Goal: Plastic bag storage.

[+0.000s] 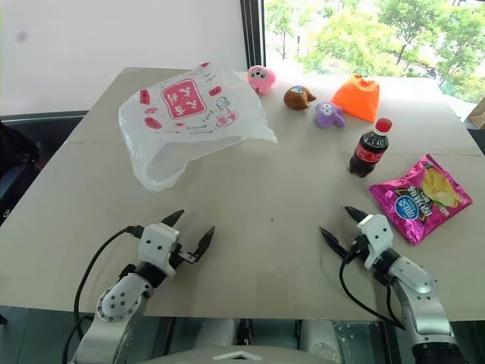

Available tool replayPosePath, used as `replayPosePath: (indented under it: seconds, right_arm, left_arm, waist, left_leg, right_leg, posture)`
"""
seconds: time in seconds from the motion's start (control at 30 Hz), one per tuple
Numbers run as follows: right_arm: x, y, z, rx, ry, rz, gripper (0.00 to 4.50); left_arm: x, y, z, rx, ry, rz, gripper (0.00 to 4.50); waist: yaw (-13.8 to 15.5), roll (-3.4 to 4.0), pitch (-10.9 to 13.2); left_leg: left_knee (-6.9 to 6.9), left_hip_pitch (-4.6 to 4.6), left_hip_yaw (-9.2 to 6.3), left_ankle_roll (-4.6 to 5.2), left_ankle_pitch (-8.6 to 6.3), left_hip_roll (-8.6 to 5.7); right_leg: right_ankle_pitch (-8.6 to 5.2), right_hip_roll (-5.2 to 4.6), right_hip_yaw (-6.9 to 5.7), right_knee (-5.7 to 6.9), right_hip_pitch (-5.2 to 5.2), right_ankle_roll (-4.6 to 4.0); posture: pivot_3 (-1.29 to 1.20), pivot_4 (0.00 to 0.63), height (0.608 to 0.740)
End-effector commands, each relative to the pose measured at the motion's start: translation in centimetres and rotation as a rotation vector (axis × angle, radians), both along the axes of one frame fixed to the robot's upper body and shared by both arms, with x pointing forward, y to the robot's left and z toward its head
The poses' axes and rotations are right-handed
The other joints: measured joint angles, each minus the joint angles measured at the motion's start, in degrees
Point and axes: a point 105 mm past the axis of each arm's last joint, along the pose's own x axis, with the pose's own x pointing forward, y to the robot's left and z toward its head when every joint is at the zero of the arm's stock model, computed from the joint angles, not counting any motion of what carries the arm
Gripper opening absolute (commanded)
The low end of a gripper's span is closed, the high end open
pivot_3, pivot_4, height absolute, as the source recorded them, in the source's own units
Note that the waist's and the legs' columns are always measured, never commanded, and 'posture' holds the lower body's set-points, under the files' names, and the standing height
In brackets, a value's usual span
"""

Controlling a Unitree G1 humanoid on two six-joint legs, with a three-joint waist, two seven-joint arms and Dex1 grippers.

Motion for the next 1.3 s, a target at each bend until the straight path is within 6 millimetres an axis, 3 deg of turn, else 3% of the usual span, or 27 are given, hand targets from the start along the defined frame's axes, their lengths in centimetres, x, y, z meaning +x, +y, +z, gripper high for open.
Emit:
replayPosePath:
  seconds: [0.03, 0.3, 0.5, 0.73, 1.0, 1.23, 1.3]
  right_arm:
    - [-0.2, -0.5, -1.0, -0.018, 0.037, -0.012, 4.48]
    - [0.1, 0.2, -0.6, -0.010, 0.022, 0.030, 4.48]
    - [-1.1, 2.4, 0.5, -0.031, 0.024, 0.222, 4.48]
    - [-1.6, 5.4, 3.1, 0.008, 0.006, 0.348, 4.48]
    - [-1.3, 6.8, 4.5, -0.001, -0.028, 0.375, 4.48]
    - [-0.9, 6.8, 4.8, -0.010, -0.041, 0.359, 4.48]
    - [-0.7, 6.5, 4.5, -0.033, -0.045, 0.341, 4.50]
  left_arm:
    - [0.3, 0.5, 1.0, 0.000, -0.042, 0.031, 4.50]
    - [0.5, 1.5, 2.0, 0.034, -0.100, 0.101, 4.50]
    - [1.8, 5.0, 4.9, 0.058, -0.233, 0.326, 4.50]
    - [3.4, 7.2, 8.1, 0.135, -0.351, 0.448, 4.50]
    - [6.1, 8.3, 6.6, 0.073, -0.261, 0.505, 4.50]
    - [8.8, 8.9, 6.9, 0.049, -0.270, 0.517, 4.50]
    - [9.2, 9.0, 6.8, 0.040, -0.271, 0.512, 3.98]
  waist:
    - [0.0, 0.00, 0.0]
    - [-0.1, -0.07, 0.0]
    - [0.0, -0.07, 0.1]
    - [0.0, -0.04, 0.2]
    - [0.2, -0.12, 0.3]
    - [0.4, -0.20, 0.3]
    - [0.4, -0.20, 0.3]
  left_leg:
    - [0.00, 0.00, 0.00, 0.00, 0.00, 0.00]
    - [0.03, 0.00, 0.02, 0.00, 0.00, 0.00]
    - [0.03, 0.00, -0.01, 0.00, 0.01, 0.03]
    - [0.05, -0.09, 0.00, -0.02, 0.02, 0.01]
    - [0.07, -0.12, -0.02, -0.27, 0.16, -0.04]
    - [0.08, -0.13, -0.02, -0.30, 0.17, -0.08]
    - [0.08, -0.13, -0.01, -0.30, 0.17, -0.08]
  right_leg:
    - [0.00, 0.00, 0.00, 0.00, 0.00, 0.00]
    - [0.00, 0.02, 0.02, 0.00, 0.00, 0.01]
    - [0.01, 0.07, 0.02, 0.04, 0.00, 0.01]
    - [0.13, 0.09, 0.01, 0.05, -0.06, 0.21]
    - [0.13, 0.17, -0.04, 0.05, -0.08, 0.23]
    - [0.14, 0.23, -0.05, 0.05, -0.07, 0.25]
    - [0.14, 0.24, -0.05, 0.05, -0.07, 0.25]
  posture:
    - [0.00, 0.150, 0.740]
    - [0.00, 0.150, 0.740]
    - [0.00, 0.150, 0.740]
    - [0.00, 0.150, 0.740]
    - [0.00, 0.150, 0.740]
    - [0.00, 0.150, 0.740]
    - [0.00, 0.150, 0.740]
